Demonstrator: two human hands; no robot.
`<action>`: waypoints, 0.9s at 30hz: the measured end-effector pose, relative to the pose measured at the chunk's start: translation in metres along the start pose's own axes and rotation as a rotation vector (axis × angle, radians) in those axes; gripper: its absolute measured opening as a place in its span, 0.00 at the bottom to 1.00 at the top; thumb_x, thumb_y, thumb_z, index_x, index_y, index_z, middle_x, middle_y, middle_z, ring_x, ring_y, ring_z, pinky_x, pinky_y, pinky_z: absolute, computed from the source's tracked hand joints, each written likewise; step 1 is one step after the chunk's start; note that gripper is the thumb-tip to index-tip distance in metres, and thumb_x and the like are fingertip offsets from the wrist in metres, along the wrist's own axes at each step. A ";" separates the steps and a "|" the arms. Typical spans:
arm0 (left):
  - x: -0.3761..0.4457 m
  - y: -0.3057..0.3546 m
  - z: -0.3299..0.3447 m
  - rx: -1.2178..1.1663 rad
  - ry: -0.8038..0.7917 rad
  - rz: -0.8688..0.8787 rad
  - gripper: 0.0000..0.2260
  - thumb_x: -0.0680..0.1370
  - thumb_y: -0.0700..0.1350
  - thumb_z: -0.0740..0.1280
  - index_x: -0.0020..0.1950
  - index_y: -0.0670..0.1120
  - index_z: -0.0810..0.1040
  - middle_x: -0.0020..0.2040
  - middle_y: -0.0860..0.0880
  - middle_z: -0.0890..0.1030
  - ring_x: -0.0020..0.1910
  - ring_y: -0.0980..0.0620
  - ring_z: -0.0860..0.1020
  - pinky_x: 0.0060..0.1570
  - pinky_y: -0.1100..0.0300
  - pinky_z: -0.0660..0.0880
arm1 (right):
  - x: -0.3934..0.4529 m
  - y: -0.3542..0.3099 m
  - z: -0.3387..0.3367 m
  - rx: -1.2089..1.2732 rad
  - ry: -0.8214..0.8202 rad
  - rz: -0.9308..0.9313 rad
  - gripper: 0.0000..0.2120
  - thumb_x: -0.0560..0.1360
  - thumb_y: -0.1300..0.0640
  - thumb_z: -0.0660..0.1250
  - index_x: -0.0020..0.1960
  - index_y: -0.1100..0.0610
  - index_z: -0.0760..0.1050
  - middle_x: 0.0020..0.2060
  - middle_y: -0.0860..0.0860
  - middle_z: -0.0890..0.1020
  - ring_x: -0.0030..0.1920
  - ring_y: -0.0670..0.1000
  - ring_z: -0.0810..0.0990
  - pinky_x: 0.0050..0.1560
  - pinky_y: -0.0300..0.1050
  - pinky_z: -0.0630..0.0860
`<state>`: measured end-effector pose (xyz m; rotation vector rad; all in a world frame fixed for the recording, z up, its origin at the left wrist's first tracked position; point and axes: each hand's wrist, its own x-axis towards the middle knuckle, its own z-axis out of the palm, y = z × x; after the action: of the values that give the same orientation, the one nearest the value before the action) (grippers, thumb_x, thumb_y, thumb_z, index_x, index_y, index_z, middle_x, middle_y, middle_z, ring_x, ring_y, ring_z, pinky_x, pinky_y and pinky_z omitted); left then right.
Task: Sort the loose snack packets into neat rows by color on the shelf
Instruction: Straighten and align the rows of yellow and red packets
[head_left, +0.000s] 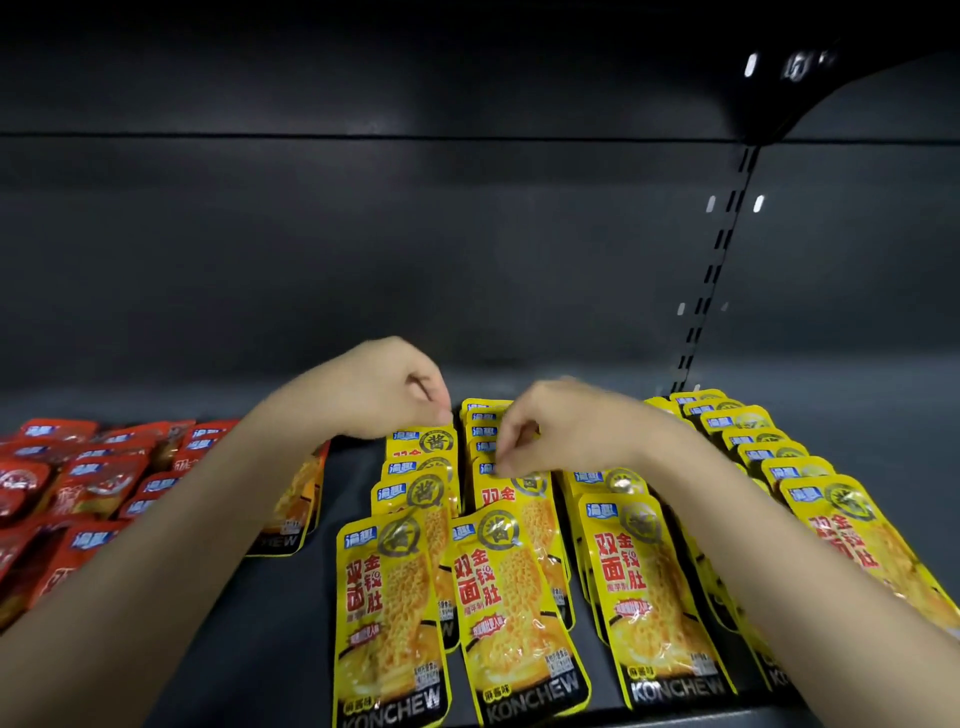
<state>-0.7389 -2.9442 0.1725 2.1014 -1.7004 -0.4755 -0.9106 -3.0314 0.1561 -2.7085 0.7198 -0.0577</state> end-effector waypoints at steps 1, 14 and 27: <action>-0.005 -0.002 0.001 -0.005 0.005 -0.004 0.02 0.73 0.47 0.72 0.41 0.54 0.81 0.39 0.55 0.83 0.41 0.59 0.80 0.49 0.59 0.76 | -0.002 -0.003 0.005 -0.006 -0.011 -0.008 0.06 0.71 0.50 0.72 0.44 0.51 0.83 0.30 0.41 0.78 0.34 0.38 0.74 0.38 0.35 0.69; -0.013 -0.003 0.018 -0.030 -0.010 -0.004 0.04 0.74 0.47 0.71 0.40 0.54 0.81 0.39 0.55 0.83 0.41 0.59 0.79 0.50 0.57 0.77 | -0.018 -0.011 0.008 -0.011 -0.109 0.081 0.08 0.68 0.49 0.75 0.36 0.49 0.77 0.29 0.42 0.73 0.31 0.41 0.71 0.31 0.35 0.66; -0.014 -0.001 0.018 -0.034 -0.023 -0.026 0.03 0.74 0.46 0.71 0.40 0.53 0.82 0.41 0.48 0.84 0.46 0.48 0.82 0.50 0.53 0.77 | -0.022 0.007 -0.003 -0.012 -0.037 0.154 0.09 0.70 0.49 0.74 0.40 0.53 0.77 0.28 0.43 0.73 0.27 0.38 0.71 0.25 0.31 0.63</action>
<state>-0.7498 -2.9319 0.1563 2.1035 -1.6680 -0.5354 -0.9333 -3.0278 0.1572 -2.6487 0.9172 0.0344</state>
